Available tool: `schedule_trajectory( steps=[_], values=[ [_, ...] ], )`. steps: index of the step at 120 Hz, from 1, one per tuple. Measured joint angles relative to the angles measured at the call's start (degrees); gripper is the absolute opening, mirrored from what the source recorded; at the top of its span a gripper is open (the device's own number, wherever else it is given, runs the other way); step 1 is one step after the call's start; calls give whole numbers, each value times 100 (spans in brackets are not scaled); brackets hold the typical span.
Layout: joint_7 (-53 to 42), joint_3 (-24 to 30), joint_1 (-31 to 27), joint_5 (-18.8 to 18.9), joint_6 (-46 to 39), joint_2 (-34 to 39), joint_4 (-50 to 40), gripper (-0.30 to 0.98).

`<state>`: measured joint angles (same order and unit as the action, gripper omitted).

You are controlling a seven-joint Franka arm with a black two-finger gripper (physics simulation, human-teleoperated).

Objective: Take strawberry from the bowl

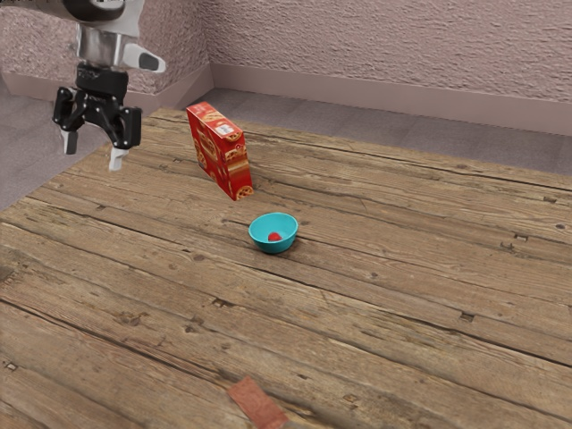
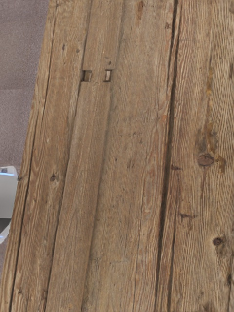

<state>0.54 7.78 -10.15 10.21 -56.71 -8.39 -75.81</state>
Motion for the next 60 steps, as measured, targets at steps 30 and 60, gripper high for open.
schedule_trajectory(
  steps=[30, 60],
  values=[
    [336, 121, 7, -173, -1993, 3, 9, 69],
    [2861, 44, 809, -789, -2861, -502, -226, 66]
  ],
)
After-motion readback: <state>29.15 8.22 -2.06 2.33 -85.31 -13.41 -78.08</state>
